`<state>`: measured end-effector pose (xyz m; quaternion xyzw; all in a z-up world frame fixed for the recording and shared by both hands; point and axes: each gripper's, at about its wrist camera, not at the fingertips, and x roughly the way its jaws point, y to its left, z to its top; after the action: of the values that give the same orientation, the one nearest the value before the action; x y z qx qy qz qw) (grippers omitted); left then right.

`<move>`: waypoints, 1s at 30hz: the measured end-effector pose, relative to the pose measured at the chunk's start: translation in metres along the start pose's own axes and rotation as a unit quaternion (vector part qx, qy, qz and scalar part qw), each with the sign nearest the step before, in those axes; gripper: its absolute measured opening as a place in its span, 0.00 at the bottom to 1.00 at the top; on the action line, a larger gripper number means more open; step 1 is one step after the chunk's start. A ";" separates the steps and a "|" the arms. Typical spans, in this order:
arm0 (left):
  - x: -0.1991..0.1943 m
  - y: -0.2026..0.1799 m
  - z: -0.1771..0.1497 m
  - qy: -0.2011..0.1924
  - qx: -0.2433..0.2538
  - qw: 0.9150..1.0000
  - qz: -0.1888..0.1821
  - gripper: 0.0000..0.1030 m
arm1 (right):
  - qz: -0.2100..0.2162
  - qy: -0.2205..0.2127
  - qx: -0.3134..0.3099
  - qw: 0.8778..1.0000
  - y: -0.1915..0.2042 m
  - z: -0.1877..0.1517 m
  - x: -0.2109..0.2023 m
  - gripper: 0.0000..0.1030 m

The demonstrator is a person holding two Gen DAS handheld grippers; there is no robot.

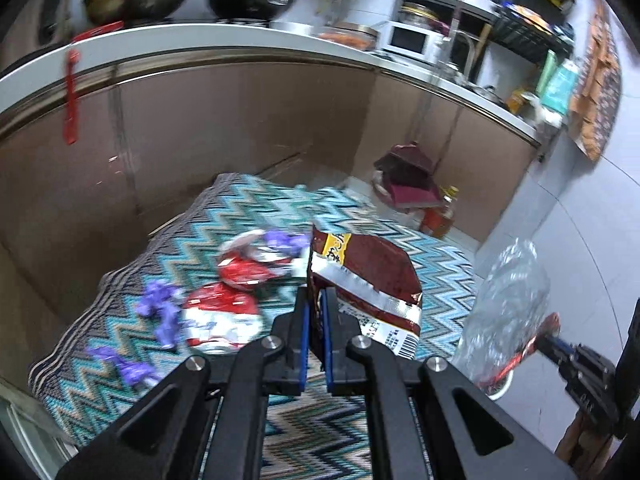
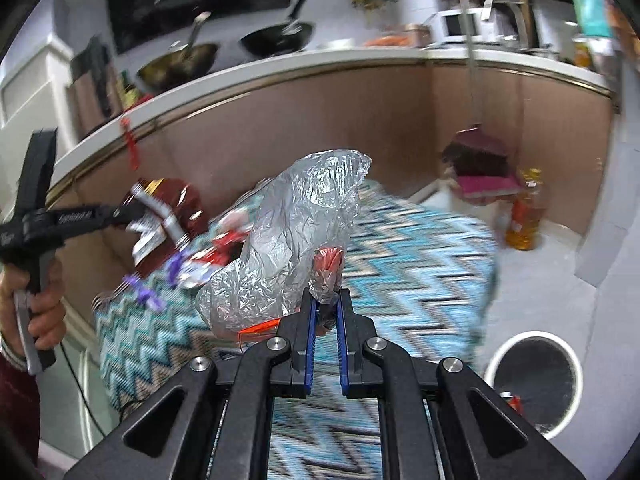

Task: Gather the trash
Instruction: 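Carry both bags over the white bin and open both tools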

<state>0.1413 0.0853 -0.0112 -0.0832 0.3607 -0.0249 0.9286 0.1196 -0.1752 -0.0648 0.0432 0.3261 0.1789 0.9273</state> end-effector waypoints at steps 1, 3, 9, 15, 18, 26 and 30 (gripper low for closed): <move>0.003 -0.011 0.001 0.002 0.007 1.000 -0.007 0.05 | -0.011 -0.004 0.005 1.000 -0.009 0.002 -0.005 0.09; 0.013 -0.039 0.002 0.010 0.024 0.999 -0.024 0.05 | -0.040 -0.012 0.017 0.999 -0.028 0.002 -0.015 0.09; 0.052 -0.141 0.000 0.041 0.090 0.993 -0.071 0.05 | -0.139 -0.027 0.063 0.988 -0.104 -0.004 -0.045 0.09; 0.106 -0.249 -0.014 0.077 0.160 0.979 -0.100 0.05 | -0.252 -0.013 0.093 0.963 -0.182 -0.026 -0.054 0.09; 0.138 -0.300 -0.028 0.096 0.193 0.971 -0.106 0.05 | -0.289 0.008 0.106 0.951 -0.219 -0.040 -0.047 0.09; 0.225 -0.386 -0.071 0.148 0.243 0.955 -0.088 0.07 | -0.323 0.068 0.125 0.936 -0.279 -0.068 -0.003 0.09; 0.252 -0.405 -0.084 0.165 0.252 0.950 -0.082 0.09 | -0.325 0.089 0.132 0.932 -0.296 -0.076 0.021 0.09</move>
<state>0.2767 -0.3520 -0.1704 0.1295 0.4826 -0.2043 0.8418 0.1769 -0.4461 -0.1948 0.0407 0.4239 -0.1733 0.8880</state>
